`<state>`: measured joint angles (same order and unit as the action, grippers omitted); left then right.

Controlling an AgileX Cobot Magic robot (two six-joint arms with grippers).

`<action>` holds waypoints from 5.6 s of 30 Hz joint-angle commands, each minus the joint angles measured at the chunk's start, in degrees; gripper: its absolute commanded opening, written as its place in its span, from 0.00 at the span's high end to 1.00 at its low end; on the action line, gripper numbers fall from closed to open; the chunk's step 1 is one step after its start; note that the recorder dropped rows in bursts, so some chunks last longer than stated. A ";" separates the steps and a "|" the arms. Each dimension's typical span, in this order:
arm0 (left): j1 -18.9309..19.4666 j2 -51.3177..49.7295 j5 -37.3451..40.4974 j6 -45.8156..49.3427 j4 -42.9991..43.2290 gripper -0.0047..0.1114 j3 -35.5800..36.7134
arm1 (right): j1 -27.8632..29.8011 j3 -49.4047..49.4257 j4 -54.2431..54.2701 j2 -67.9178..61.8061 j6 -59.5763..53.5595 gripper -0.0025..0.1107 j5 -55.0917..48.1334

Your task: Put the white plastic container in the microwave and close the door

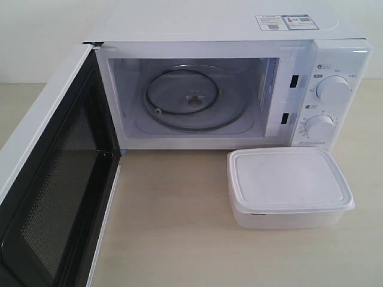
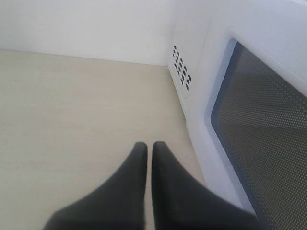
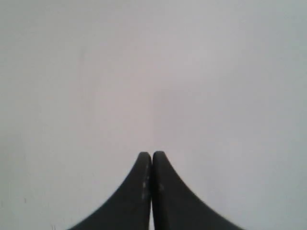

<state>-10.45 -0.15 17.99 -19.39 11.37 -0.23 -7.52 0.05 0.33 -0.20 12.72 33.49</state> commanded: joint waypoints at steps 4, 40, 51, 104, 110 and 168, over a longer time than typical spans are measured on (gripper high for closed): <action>0.18 0.15 0.01 -0.54 -0.49 0.92 0.23 | 0.18 -7.71 9.00 0.20 -0.92 0.98 -5.65; 0.18 0.15 0.01 -0.54 -0.49 0.92 0.23 | 0.18 -24.09 19.95 -31.95 -5.76 0.98 -52.15; 0.18 0.15 0.01 -0.54 -0.49 0.92 0.23 | -1.83 -14.22 34.50 -31.95 -6.18 0.98 -44.61; 0.18 0.15 0.01 -0.54 -0.49 0.92 0.23 | -47.74 -1.42 34.77 -81.97 71.26 0.93 15.36; 0.18 0.15 0.01 -0.54 -0.49 0.92 0.23 | -47.74 -1.42 35.57 -84.12 70.96 0.59 16.89; 0.18 0.15 0.01 -0.54 -0.49 0.92 0.23 | -39.65 -11.42 40.45 -97.20 64.55 0.81 20.13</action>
<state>-10.45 -0.15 17.99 -19.39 11.37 -0.23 -47.49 -10.54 40.18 -97.27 79.55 51.28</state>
